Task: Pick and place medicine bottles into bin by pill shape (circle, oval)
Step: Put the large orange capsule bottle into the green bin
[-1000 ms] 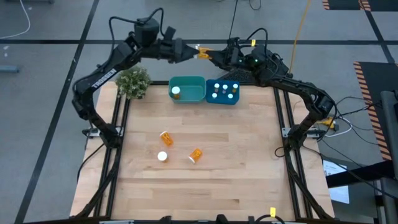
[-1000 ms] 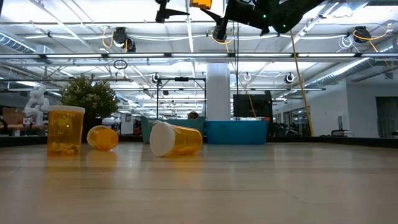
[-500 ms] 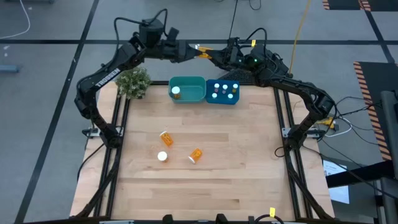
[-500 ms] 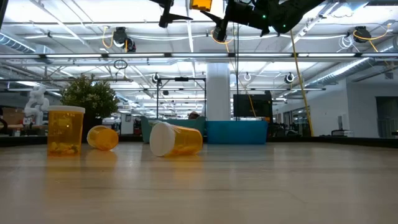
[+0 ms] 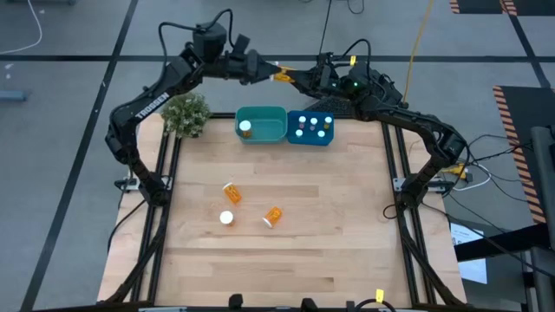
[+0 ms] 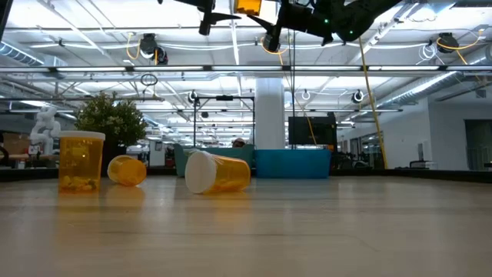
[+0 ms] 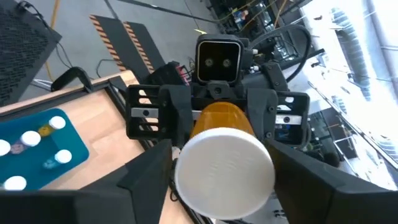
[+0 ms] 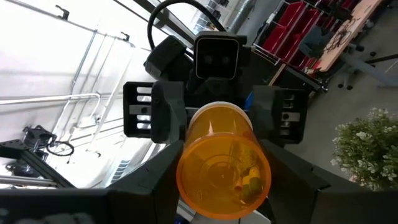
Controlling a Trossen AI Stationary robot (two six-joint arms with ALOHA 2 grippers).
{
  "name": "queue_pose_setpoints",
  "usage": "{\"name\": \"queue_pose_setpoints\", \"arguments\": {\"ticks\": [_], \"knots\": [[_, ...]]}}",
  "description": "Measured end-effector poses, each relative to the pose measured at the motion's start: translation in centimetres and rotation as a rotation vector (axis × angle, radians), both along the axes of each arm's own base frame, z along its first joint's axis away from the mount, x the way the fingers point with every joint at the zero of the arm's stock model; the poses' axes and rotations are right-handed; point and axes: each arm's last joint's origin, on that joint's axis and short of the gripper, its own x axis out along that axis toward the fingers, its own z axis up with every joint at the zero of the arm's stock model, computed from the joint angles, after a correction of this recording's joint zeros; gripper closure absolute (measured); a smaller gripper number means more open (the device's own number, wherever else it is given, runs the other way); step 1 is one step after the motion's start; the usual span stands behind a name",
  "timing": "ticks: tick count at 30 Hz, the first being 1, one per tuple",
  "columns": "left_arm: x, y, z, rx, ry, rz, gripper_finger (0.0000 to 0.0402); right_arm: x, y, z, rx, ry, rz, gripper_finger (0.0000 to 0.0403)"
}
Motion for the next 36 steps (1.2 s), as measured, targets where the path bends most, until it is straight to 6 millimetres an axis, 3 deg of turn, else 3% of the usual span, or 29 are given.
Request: {"name": "queue_pose_setpoints", "arguments": {"ticks": [9, 18, 21, 29, 32, 36], "knots": [[-0.2, 0.2, 0.0, -0.003, -0.003, -0.025, 0.0182, 0.0, 0.0, 0.0, -0.003, 0.001, -0.003, 0.0216], [-0.2, 0.2, 0.0, 0.023, -0.002, -0.029, 0.0185, 0.0, -0.1, 0.0, 0.007, -0.003, -0.023, 0.0205], [-0.5, 0.4, 0.0, 0.024, -0.004, -0.036, 0.0188, 0.0, -0.1, 0.0, 0.005, -0.003, -0.023, 0.017], [-1.7, 1.5, 0.4, 0.024, -0.036, -0.065, 0.0188, -0.8, -1.2, -0.4, 0.011, 0.051, 0.014, 0.0029], [-2.5, 1.8, 1.6, 0.087, -0.101, -0.05, 0.019, -1.5, -1.5, -0.2, 0.003, 0.073, 0.038, 0.0007], [-3.5, 2.1, 3.0, 0.126, -0.187, -0.034, 0.0191, -2.7, -1.7, 0.5, -0.02, 0.097, 0.047, 0.0008]]}}
